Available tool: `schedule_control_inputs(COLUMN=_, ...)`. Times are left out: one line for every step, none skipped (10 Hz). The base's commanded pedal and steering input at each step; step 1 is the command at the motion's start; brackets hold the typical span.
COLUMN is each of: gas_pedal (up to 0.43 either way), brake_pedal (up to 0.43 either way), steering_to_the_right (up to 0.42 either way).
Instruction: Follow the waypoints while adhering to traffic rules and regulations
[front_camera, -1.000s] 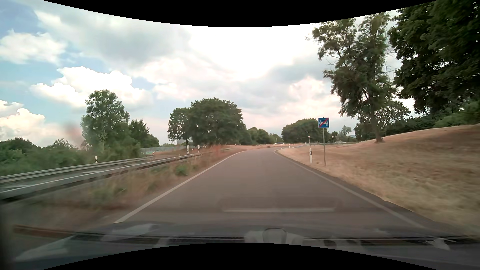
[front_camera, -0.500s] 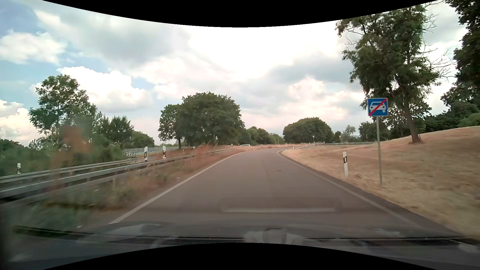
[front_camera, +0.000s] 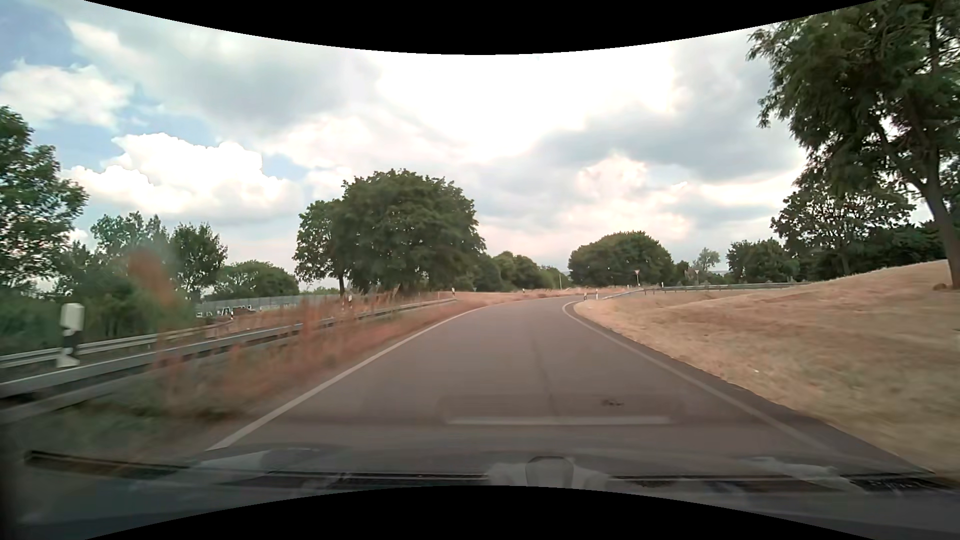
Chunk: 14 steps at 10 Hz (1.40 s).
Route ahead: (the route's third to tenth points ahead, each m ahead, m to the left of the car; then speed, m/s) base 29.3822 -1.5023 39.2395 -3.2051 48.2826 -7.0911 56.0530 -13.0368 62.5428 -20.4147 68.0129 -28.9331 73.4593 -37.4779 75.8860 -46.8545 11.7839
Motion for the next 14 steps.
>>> schedule_control_inputs(gas_pedal=0.059, brake_pedal=0.000, steering_to_the_right=0.000)
schedule_control_inputs(gas_pedal=0.059, brake_pedal=0.000, steering_to_the_right=0.000)
schedule_control_inputs(gas_pedal=0.079, brake_pedal=0.000, steering_to_the_right=0.001)
schedule_control_inputs(gas_pedal=0.118, brake_pedal=0.000, steering_to_the_right=0.001)
schedule_control_inputs(gas_pedal=0.130, brake_pedal=0.000, steering_to_the_right=0.003)
schedule_control_inputs(gas_pedal=0.130, brake_pedal=0.000, steering_to_the_right=0.006)
schedule_control_inputs(gas_pedal=0.130, brake_pedal=0.000, steering_to_the_right=0.007)
schedule_control_inputs(gas_pedal=0.130, brake_pedal=0.000, steering_to_the_right=0.008)
schedule_control_inputs(gas_pedal=0.130, brake_pedal=0.000, steering_to_the_right=0.009)
schedule_control_inputs(gas_pedal=0.130, brake_pedal=0.000, steering_to_the_right=0.011)
schedule_control_inputs(gas_pedal=0.118, brake_pedal=0.000, steering_to_the_right=0.014)
schedule_control_inputs(gas_pedal=0.110, brake_pedal=0.000, steering_to_the_right=0.015)
schedule_control_inputs(gas_pedal=0.110, brake_pedal=0.000, steering_to_the_right=0.016)
schedule_control_inputs(gas_pedal=0.110, brake_pedal=0.000, steering_to_the_right=0.017)
